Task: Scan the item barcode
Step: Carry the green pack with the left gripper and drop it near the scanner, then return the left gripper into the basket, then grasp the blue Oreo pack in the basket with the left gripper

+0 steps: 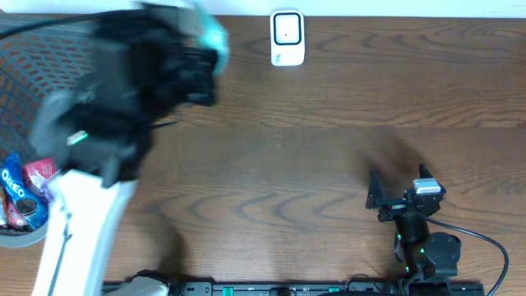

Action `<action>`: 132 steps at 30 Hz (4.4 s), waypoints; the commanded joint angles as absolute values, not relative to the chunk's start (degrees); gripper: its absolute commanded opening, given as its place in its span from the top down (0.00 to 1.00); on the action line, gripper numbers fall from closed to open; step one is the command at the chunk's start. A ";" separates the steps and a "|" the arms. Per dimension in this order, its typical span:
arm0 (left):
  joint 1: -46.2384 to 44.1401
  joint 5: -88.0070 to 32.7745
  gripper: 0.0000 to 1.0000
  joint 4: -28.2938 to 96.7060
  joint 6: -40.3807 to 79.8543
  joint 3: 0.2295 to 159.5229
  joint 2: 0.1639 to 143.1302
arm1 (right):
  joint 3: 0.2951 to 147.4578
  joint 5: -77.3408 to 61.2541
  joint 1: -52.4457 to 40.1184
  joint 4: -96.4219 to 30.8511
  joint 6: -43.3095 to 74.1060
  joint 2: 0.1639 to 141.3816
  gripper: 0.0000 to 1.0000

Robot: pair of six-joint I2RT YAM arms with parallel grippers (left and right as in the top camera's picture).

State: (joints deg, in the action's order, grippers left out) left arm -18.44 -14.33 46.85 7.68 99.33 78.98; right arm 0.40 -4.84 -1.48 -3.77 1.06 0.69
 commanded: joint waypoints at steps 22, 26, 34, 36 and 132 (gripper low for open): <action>-42.76 -6.42 0.93 25.58 -23.81 98.45 119.61 | 0.32 -4.58 -1.91 -3.99 1.87 0.38 0.01; -43.46 -6.37 0.07 24.51 -24.60 98.48 119.46 | 0.32 -4.58 -1.91 -3.99 1.87 0.38 0.01; -42.06 5.89 0.02 23.92 -21.10 98.48 116.42 | 0.32 -4.58 -1.91 -3.99 1.87 0.38 0.01; -41.25 7.20 0.02 23.92 -18.55 98.48 114.02 | 0.32 -4.60 -1.91 -3.99 1.87 0.38 0.01; 38.20 13.80 0.93 65.63 24.91 92.97 103.81 | 0.32 -4.60 -1.91 -3.99 1.87 0.38 0.01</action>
State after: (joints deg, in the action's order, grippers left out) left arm 39.92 16.80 66.06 24.84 89.71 110.34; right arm 0.40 -4.84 -1.48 -3.77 1.06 0.69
